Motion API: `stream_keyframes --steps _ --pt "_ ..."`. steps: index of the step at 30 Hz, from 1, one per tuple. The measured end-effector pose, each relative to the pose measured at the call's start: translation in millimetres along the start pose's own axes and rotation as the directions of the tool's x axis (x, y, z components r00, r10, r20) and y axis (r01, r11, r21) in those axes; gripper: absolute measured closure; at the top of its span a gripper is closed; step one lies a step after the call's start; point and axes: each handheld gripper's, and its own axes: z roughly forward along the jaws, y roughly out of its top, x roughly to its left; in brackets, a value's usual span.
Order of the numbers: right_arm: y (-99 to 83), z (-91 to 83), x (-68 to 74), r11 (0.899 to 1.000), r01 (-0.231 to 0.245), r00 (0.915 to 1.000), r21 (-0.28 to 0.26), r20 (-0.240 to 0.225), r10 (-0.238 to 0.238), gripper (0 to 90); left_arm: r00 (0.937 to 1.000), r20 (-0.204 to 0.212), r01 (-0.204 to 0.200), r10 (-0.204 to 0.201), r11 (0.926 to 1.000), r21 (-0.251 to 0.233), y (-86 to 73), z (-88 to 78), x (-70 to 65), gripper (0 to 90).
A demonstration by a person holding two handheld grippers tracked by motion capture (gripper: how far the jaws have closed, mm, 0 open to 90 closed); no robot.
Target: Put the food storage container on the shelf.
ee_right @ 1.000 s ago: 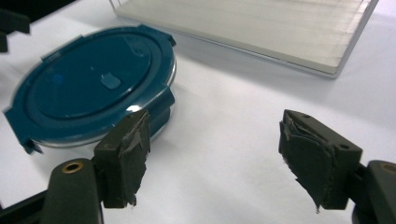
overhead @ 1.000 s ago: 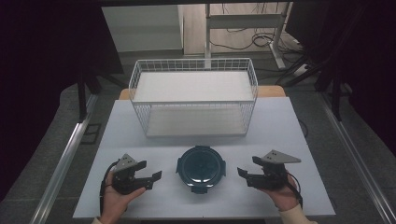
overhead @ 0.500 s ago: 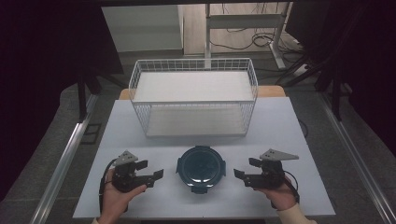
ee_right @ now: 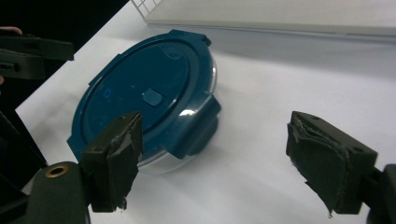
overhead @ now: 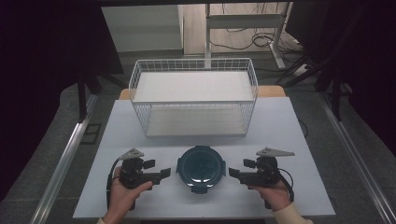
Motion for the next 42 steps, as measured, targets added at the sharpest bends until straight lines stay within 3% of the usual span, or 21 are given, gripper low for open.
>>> stream_keyframes --steps 5,8,9,10,11,12,13,16,20,25,30,32,33,35,36,38,39,42 --pt "3.9 14.6 5.0 0.998 -0.064 0.9974 0.028 -0.031 0.065 16.6 0.9972 0.053 0.052 -0.053 0.9985 0.021 7.7 12.5 -0.8 15.3" --pt "5.4 19.8 4.7 0.996 -0.078 0.9958 0.045 -0.044 0.08 15.9 0.9939 0.077 0.077 -0.079 0.9966 0.031 12.3 18.9 0.0 13.5" --pt "7.3 24.1 2.9 0.994 -0.098 0.994 0.053 -0.044 0.1 15.7 0.9899 0.093 0.104 -0.107 0.9937 0.043 16.0 26.2 1.1 13.2" --pt "7.3 24.1 2.9 0.994 -0.098 0.994 0.053 -0.044 0.1 15.7 0.9899 0.093 0.104 -0.107 0.9937 0.043 16.0 26.2 1.1 13.1" --pt "8.4 28.4 1.2 0.989 -0.133 0.9888 0.061 -0.06 0.137 15.0 0.9874 0.104 0.113 -0.119 0.992 0.055 17.1 30.1 1.9 12.9" --pt "8.5 30.3 0.7 0.988 -0.142 0.987 0.067 -0.065 0.147 14.6 0.9806 0.128 0.14 -0.149 0.9872 0.076 18.0 38.0 3.7 12.6" --pt "8.6 32.2 0.3 0.987 -0.147 0.986 0.071 -0.069 0.152 14.4 0.9787 0.131 0.148 -0.158 0.9855 0.082 18.3 41.6 4.4 12.6" --pt "8.5 35.1 -0.4 0.984 -0.163 0.9829 0.074 -0.074 0.168 14.2 0.9769 0.135 0.153 -0.166 0.9831 0.101 18.9 48.1 5.4 12.0" --pt "6.9 41.1 1.1 0.978 -0.191 0.9766 0.079 -0.086 0.197 13.8 0.9633 0.174 0.181 -0.205 0.9731 0.143 17.6 59.1 7.6 11.4" --pt "0.8 52.9 3.8 0.97 -0.217 0.9698 0.115 -0.089 0.227 13.5 0.9611 0.18 0.18 -0.21 0.9693 0.167 15.5 65.3 7.6 11.3" --pt "-3.4 60.7 7.0 0.962 -0.242 0.9615 0.124 -0.103 0.255 13.7 0.9457 0.211 0.21 -0.247 0.9602 0.184 14.8 72.4 9.4 12.4" --pt "-3.9 61.5 7.3 0.96 -0.248 0.9595 0.127 -0.104 0.262 13.7 0.9446 0.213 0.212 -0.25 0.9593 0.187 14.3 73.8 9.2 12.4" --pt "-4.5 62.7 7.4 0.956 -0.263 0.9545 0.129 -0.11 0.277 13.7 0.9396 0.223 0.218 -0.26 0.956 0.197 13.5 76.6 8.8 12.8" --pt "-4.8 63.3 7.6 0.953 -0.276 0.9498 0.128 -0.116 0.29 13.7 0.9378 0.227 0.219 -0.263 0.9548 0.201 13.1 77.9 9.0 13.0" --pt "-5.9 64.6 8.3 0.949 -0.289 0.9439 0.13 -0.127 0.305 14.3 0.9301 0.247 0.222 -0.272 0.952 0.211 12.3 79.7 9.3 15.2" --pt "-6.4 65.0 9.3 0.946 -0.294 0.9414 0.133 -0.13 0.311 15.2 0.9291 0.25 0.221 -0.273 0.9512 0.215 12.2 80.3 9.2 16.8" --pt "-7.3 65.3 11.3 0.943 -0.306 0.9388 0.132 -0.123 0.322 17.5 0.9363 0.234 0.214 -0.262 0.9538 0.211 11.5 80.2 8.3 18.5" --pt "-8.4 65.2 11.4 0.94 -0.319 0.9372 0.124 -0.106 0.332 21.8 0.9381 0.229 0.211 -0.26 0.953 0.217 11.1 80.9 8.2 21.3"
